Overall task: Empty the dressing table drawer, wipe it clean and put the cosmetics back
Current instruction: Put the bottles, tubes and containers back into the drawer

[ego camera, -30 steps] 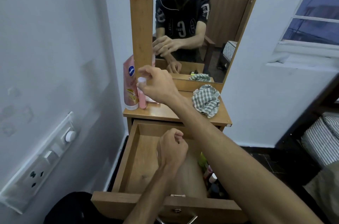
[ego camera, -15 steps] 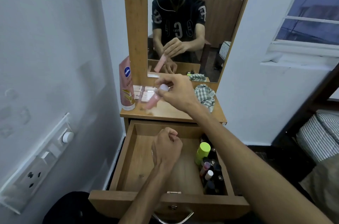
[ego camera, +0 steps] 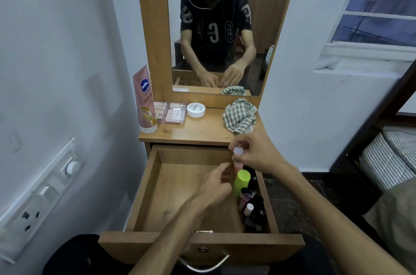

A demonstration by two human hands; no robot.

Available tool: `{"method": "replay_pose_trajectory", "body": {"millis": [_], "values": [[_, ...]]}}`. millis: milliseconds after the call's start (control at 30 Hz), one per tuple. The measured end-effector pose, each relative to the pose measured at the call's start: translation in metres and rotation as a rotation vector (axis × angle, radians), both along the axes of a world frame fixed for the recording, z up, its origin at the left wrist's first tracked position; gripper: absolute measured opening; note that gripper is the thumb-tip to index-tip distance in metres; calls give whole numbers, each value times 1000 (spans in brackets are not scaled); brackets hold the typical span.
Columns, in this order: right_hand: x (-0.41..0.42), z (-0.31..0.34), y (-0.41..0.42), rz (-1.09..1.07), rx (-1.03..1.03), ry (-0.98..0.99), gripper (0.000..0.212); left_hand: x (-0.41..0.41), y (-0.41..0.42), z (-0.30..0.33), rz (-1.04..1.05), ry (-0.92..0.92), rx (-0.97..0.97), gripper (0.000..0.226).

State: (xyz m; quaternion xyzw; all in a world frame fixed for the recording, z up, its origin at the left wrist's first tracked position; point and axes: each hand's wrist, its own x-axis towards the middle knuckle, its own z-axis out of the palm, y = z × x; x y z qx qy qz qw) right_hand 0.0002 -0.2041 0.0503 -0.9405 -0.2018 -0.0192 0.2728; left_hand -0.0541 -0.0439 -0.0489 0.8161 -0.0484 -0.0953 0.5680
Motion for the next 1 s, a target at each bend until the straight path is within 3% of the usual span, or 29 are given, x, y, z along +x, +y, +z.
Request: {"method": "replay_pose_trajectory", "body": {"millis": [167, 400, 600, 867, 1000], "values": [[-3, -18, -11, -11, 46, 22, 22, -5, -2, 5, -141, 54, 11, 91], [-11, -14, -21, -7, 51, -33, 32, -7, -1, 9, -111, 36, 46, 89], [-16, -9, -23, -1, 43, -59, 24, -10, -1, 12, -129, 36, 54, 91], [-11, -4, -16, -59, 57, -72, 24, -12, 0, 25, -39, -5, 64, 71], [-5, -6, -6, -58, 148, -45, 14, -9, 3, 25, 133, -32, 153, 51]]}}
